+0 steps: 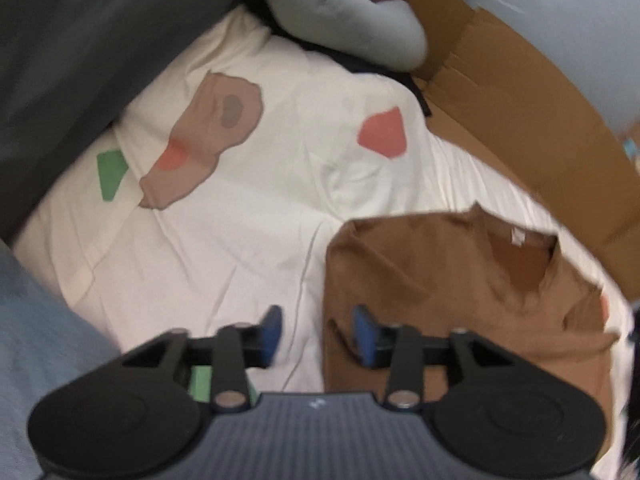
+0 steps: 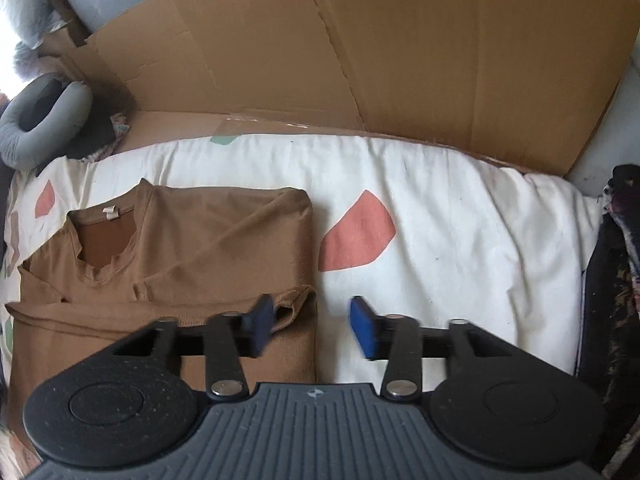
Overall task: Fold clothes
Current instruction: 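Open both grippers to release the hem onto the shirt body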
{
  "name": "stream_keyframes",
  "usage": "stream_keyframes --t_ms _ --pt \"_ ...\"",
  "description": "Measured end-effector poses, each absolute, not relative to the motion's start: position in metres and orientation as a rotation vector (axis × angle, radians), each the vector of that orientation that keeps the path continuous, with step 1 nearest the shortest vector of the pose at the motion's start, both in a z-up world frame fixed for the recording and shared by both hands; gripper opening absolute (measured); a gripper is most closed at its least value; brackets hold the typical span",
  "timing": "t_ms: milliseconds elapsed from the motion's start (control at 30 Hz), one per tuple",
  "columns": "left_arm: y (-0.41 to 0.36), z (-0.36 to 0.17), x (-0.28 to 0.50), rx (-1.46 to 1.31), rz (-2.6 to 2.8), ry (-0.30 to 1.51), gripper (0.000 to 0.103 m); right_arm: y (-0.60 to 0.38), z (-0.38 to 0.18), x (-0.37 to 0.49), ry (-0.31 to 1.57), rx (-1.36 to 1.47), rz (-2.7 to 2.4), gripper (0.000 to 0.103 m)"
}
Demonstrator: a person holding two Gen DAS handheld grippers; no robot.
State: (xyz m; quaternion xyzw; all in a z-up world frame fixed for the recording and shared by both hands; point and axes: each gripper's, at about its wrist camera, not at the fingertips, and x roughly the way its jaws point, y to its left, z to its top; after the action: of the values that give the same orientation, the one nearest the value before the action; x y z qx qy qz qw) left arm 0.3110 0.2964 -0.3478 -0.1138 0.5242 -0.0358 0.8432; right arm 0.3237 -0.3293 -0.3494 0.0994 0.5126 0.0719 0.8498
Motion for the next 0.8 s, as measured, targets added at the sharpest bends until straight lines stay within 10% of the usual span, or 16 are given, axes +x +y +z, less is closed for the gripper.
stream_keyframes --t_ms 800 --pt "0.239 -0.404 0.323 -0.01 -0.094 1.248 0.055 -0.298 -0.395 0.318 1.162 0.067 0.085 0.056"
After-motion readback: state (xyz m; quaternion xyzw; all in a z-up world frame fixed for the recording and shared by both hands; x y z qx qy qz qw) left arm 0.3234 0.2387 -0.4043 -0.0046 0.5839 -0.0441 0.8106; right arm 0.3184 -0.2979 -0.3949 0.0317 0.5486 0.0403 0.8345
